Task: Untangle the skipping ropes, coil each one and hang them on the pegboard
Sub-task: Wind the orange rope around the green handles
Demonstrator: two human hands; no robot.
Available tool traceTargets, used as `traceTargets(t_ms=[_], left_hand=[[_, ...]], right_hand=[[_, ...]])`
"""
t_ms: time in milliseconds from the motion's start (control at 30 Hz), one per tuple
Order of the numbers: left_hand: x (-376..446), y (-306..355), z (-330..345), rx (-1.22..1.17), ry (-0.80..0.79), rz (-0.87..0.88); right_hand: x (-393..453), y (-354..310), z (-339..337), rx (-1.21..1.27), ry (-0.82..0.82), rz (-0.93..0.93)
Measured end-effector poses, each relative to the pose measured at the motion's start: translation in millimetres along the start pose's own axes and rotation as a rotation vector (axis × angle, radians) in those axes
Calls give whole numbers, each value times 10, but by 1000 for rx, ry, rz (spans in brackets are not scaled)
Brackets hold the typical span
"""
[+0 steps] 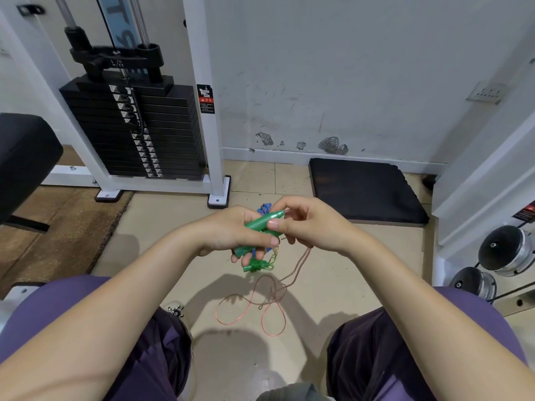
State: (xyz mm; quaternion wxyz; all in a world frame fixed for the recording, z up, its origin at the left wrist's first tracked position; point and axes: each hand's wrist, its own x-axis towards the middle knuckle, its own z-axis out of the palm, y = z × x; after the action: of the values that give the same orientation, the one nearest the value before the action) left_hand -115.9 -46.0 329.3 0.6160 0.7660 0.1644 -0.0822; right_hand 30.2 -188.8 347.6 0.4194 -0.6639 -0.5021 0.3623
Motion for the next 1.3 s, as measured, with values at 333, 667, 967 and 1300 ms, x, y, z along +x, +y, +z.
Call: traceTargets(t_ms=[333, 667, 967, 1300], left_hand=[[-58, 11, -75, -50, 35, -32], [-83, 21, -112, -20, -38, 23], [-33, 62, -233, -618, 435, 269], [-68, 9, -146, 183, 168, -132]], right_hand=[[-30, -21, -186, -20, 68, 47], [-31, -6, -205, -101, 69, 32], [25, 72, -384, 237, 410, 18], [15, -75, -27, -184, 137, 3]])
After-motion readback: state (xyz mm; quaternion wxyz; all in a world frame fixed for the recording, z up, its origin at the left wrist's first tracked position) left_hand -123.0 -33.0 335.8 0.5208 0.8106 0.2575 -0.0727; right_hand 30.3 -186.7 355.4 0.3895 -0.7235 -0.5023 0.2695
